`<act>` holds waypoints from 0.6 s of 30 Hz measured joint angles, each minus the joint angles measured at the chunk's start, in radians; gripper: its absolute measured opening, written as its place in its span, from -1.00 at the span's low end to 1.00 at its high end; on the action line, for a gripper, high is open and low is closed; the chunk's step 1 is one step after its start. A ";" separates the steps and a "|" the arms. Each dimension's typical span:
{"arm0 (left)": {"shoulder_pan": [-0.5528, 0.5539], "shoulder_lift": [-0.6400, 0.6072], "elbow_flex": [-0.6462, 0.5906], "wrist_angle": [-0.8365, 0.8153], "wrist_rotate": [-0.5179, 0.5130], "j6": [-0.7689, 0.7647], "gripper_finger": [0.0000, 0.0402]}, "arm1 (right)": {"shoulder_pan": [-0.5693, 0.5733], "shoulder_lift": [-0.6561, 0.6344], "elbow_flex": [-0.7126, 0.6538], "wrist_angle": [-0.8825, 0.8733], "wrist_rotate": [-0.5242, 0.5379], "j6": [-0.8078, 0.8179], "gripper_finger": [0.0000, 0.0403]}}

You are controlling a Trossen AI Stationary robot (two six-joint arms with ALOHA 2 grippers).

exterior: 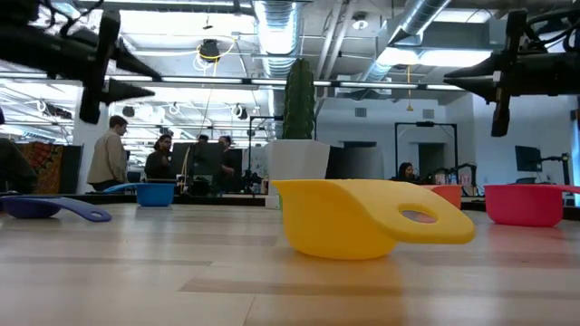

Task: Nest measuring cups in basket
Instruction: Stack the red measuring cup on top of the orange measuring cup

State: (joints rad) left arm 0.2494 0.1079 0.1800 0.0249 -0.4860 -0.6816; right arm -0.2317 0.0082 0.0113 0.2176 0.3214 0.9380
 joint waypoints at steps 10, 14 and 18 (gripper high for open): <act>0.084 0.405 0.226 -0.090 0.126 0.098 -0.23 | 0.000 0.021 0.001 -0.038 -0.008 -0.001 -0.63; 0.087 0.567 0.289 -0.087 0.207 0.094 -0.23 | 0.001 0.084 0.043 -0.098 -0.031 0.007 -0.51; 0.077 0.696 0.336 -0.087 0.259 0.093 -0.23 | 0.003 0.200 0.145 -0.299 -0.077 0.022 -0.41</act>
State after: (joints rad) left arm 0.3269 0.8034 0.5156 -0.0620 -0.2267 -0.5888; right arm -0.2284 0.2079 0.1562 -0.0815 0.2441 0.9603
